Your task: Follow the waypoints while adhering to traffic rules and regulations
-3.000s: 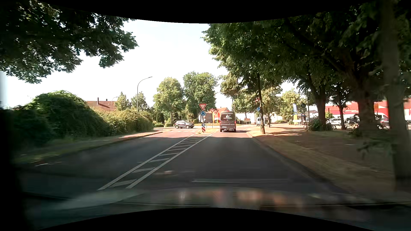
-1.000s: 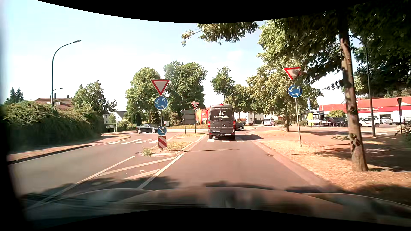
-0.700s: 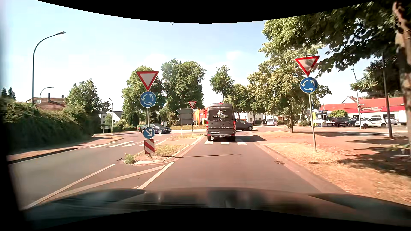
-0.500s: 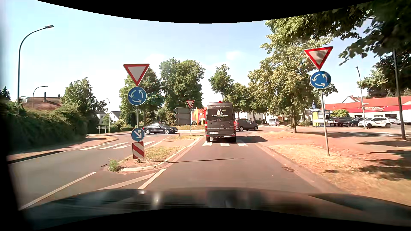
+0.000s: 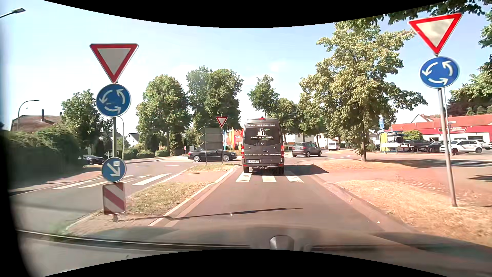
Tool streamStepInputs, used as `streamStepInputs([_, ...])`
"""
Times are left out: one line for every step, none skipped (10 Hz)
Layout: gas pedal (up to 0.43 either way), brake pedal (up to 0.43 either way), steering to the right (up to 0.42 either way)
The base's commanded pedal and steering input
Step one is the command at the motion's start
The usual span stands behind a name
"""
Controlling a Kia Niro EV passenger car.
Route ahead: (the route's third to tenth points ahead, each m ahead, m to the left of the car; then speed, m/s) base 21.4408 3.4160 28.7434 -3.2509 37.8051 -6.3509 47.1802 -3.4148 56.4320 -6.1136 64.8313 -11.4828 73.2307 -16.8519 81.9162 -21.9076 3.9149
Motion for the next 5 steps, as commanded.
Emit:
streamStepInputs([0.000,0.006,0.012])
streamStepInputs([0.000,0.006,0.012])
streamStepInputs([0.000,0.006,0.011])
streamStepInputs([0.000,0.006,0.011])
streamStepInputs([0.000,0.006,0.011])
